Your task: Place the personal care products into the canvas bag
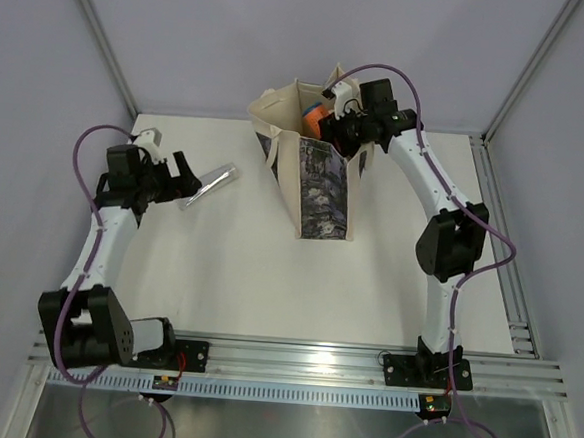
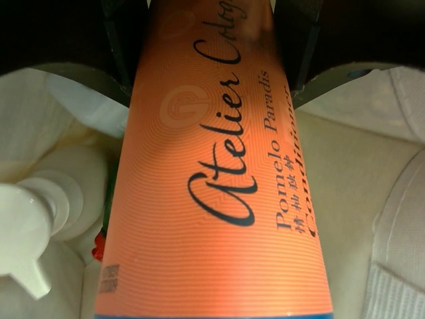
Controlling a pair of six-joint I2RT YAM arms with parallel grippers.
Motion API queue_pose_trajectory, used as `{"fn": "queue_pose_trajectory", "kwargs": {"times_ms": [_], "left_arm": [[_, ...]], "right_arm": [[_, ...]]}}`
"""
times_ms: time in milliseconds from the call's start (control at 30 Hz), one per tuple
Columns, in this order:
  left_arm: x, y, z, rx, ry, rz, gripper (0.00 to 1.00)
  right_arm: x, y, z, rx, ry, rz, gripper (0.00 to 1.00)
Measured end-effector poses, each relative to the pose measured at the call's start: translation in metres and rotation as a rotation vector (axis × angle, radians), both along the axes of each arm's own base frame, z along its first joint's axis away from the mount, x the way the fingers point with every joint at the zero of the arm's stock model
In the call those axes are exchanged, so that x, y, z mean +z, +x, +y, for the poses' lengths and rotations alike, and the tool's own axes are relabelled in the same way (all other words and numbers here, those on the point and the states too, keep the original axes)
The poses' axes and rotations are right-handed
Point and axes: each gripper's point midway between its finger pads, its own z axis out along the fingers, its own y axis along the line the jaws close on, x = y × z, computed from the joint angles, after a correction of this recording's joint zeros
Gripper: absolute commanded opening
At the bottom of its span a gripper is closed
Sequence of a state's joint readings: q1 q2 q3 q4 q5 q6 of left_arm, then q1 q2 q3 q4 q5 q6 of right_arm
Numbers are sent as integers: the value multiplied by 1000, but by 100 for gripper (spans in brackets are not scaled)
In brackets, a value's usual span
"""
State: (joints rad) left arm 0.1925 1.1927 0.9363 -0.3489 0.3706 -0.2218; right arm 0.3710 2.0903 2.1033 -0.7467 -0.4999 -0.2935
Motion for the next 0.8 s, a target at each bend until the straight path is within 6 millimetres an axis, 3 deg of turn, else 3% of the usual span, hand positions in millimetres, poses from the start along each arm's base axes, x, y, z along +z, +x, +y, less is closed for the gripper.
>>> {"fn": "queue_pose_trajectory", "kwargs": {"times_ms": [33, 200, 467, 667, 800], "left_arm": [[-6, 6, -5, -28, 16, 18, 99], [-34, 33, -15, -111, 105, 90, 99], [-54, 68, 6, -176, 303, 105, 99], [-71, 87, 10, -291, 416, 100, 99], [-81, 103, 2, -407, 471, 87, 99]], "right_arm": [[0, -2, -1, 4, -6, 3, 77], [10, -9, -5, 12, -12, -6, 99], [60, -25, -10, 77, 33, -87, 99], [103, -55, -17, 135, 92, -130, 100], [122, -80, -19, 185, 118, -161, 99]]}}
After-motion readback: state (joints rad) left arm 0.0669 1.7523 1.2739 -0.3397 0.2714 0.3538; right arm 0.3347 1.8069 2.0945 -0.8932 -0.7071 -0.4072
